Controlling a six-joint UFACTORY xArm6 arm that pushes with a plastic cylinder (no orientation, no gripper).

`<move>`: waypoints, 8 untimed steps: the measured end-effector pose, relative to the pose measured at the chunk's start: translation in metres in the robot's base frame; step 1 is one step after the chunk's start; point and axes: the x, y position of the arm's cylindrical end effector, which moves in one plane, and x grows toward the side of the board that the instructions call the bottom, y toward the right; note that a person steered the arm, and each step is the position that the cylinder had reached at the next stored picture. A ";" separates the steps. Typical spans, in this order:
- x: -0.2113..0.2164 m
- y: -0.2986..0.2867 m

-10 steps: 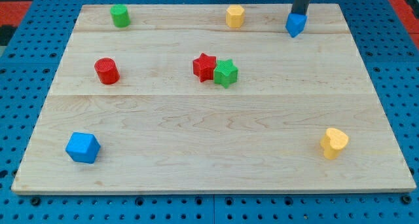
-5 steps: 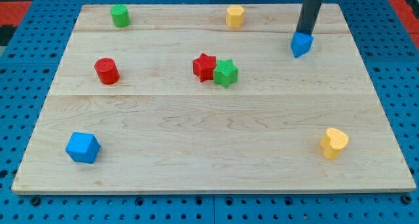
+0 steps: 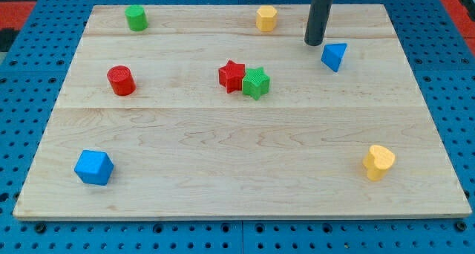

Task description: Push the triangle into the red star

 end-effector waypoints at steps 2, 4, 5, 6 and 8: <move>0.034 0.069; 0.049 -0.041; 0.049 -0.045; 0.041 0.014; 0.042 -0.090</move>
